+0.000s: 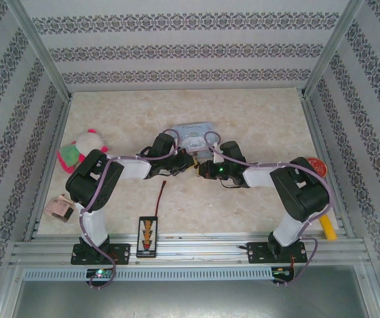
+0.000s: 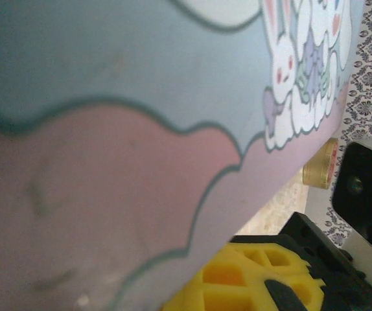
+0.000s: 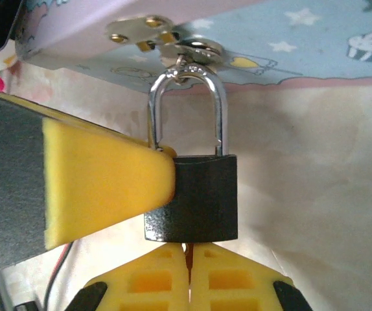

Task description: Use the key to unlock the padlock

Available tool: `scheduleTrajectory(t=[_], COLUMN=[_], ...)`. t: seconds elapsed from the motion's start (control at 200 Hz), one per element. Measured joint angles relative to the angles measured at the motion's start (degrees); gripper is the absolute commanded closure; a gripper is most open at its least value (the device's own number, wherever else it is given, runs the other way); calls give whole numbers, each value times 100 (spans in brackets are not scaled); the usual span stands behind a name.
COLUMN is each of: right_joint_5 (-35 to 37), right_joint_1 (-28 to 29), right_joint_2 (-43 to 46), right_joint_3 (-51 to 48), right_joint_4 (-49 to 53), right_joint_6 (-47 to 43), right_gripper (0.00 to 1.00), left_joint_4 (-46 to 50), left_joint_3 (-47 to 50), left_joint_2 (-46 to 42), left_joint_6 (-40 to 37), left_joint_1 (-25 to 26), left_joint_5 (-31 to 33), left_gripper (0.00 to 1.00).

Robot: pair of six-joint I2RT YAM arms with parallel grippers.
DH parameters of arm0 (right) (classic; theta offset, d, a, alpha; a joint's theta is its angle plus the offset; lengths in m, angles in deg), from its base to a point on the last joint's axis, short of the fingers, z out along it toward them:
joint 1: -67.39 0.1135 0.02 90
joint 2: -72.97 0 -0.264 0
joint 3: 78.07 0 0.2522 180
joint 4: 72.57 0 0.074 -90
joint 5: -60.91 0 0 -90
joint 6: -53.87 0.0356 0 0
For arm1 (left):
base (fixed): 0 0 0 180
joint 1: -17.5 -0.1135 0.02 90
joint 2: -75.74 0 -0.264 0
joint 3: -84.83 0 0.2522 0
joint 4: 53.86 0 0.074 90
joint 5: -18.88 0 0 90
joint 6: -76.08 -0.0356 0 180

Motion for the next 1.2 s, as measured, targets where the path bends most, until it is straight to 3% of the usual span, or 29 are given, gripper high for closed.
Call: scheduleTrajectory(t=[0.135,0.405,0.705,0.875,1.199], right_joint_5=[-328,-328,118,249,597], right_joint_1=[-118,-203,-275,-273,-195], right_joint_2=[-243,-299,-299,-299,-260], right_joint_3=[-20,-33,-39,-55,-50], right_joint_4=[-459,-787,-859,-885,-662], right_joint_6=[345,597,793,850,837], right_gripper=[100,100,100,97,81], left_joint_4=[0,59,721,909,1071], left_joint_3=[0,0,0,0,0], left_joint_2=[7,-13,-363,-636,-1152], left_joint_6=[-28,-96,-367,-476,-590], left_joint_1=[-48,-46,-28,-33,-195], left_joint_5=[48,-92,-133,-61,216], left_gripper=[98,57,30,0,1])
